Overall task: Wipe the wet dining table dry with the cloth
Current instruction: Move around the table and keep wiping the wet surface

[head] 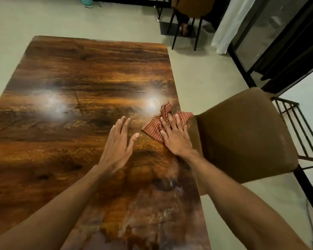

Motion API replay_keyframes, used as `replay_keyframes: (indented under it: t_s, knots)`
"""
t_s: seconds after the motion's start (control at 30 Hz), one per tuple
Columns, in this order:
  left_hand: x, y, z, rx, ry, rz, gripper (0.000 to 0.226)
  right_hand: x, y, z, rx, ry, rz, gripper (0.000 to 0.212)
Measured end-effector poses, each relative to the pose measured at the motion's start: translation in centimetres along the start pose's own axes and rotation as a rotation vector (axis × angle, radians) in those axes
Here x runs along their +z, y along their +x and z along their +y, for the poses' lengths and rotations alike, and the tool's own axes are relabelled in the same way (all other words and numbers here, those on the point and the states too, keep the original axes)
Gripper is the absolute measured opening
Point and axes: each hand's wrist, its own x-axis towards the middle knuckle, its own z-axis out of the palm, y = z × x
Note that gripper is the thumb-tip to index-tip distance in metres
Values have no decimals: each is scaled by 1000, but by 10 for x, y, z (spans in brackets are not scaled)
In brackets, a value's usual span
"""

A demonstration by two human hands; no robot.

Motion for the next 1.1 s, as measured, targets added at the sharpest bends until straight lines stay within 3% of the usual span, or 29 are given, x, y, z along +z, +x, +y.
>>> replay_keyframes:
  t_s: [0.1, 0.2, 0.33, 0.4, 0.57, 0.63, 0.7, 0.77, 0.8, 0.93, 1.1]
  knots:
    - [8, -40, 13, -19, -8, 8, 67, 32, -96, -16, -156, -15, 26, 61]
    - [21, -76, 21, -40, 6, 9, 65, 37, -132, 11, -265, -55, -21, 62]
    - [33, -119, 26, -52, 25, 17, 66, 31, -136, 25, -51, 33, -22, 62]
    - [33, -144, 28, -93, 23, 7, 68, 47, -173, 0, -51, 3, 31, 63]
    - [23, -201, 13, -149, 69, 14, 67, 78, -257, -33, -375, 16, -21, 62]
    - [16, -219, -7, -176, 90, 20, 67, 73, -235, -33, -302, -23, 13, 63]
    - [9, -232, -26, -189, 93, 16, 66, 65, -208, -46, -82, 1, 2, 65]
    - [0, -245, -44, -204, 87, 22, 67, 63, -203, -91, 35, 30, -11, 67]
    - [-6, -252, -54, -212, 83, 31, 68, 68, -211, -122, -1, 28, -22, 67]
    - [-42, -280, -108, -246, 58, 104, 65, 96, -247, -228, -403, -53, -73, 61]
    - [-100, -323, -200, -248, -31, 170, 64, 100, -204, -298, -112, -26, -41, 65]
